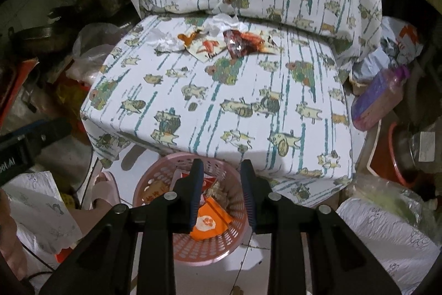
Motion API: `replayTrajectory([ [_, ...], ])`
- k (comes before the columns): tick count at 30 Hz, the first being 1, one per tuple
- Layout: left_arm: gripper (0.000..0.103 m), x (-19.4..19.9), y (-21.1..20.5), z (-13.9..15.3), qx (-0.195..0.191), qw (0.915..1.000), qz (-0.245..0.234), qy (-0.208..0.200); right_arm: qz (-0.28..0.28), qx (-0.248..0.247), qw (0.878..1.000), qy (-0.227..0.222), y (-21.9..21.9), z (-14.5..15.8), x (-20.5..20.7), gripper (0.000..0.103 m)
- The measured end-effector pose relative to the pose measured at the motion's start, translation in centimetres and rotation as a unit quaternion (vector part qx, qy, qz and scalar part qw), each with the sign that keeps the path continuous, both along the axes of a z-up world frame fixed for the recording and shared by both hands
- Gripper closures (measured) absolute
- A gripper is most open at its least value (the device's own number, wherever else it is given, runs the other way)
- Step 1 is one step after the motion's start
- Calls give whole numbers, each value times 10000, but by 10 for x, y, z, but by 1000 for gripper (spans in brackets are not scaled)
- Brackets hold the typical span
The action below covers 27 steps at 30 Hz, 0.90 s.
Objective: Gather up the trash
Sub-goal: 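Move both tools back over the remaining wrappers on the stool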
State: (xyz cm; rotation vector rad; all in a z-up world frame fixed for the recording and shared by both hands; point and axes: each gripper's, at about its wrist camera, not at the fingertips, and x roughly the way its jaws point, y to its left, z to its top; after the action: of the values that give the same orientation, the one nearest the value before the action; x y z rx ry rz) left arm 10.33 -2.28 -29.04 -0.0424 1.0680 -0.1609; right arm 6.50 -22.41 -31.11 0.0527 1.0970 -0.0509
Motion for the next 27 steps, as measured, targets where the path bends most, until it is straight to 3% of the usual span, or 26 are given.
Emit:
replayTrajectory([
  [10, 35, -10, 11, 52, -78, 9961, 65, -874, -104, 56, 9993, -352, -8, 25, 3, 73],
  [11, 34, -15, 14, 63, -150, 9940, 143, -1074, -98, 52, 9991, -399, -8, 29, 3, 73],
  [14, 11, -36, 16, 103, -307, 9816, 138, -1878, 3, 53, 9979, -641, -6, 47, 4, 73],
  [17, 11, -54, 13, 138, -191, 9648, 97, -2621, 122, -51, 9955, -943, 0, 67, 5, 70],
  [19, 8, -56, 10, 150, -118, 9620, 63, -2726, 184, -54, 9933, -1143, 1, 81, 5, 62],
  [20, 1, -55, 10, 156, -182, 9609, 55, -2763, 205, -54, 9921, -1234, 2, 87, 6, 60],
  [23, 0, -52, 12, 168, -310, 9560, 172, -2911, 272, -162, 9886, -1475, 2, 108, 10, 53],
  [27, 0, -41, 16, 181, -458, 9520, 289, -3013, 195, -238, 9802, -1954, -5, 140, 19, 25],
])
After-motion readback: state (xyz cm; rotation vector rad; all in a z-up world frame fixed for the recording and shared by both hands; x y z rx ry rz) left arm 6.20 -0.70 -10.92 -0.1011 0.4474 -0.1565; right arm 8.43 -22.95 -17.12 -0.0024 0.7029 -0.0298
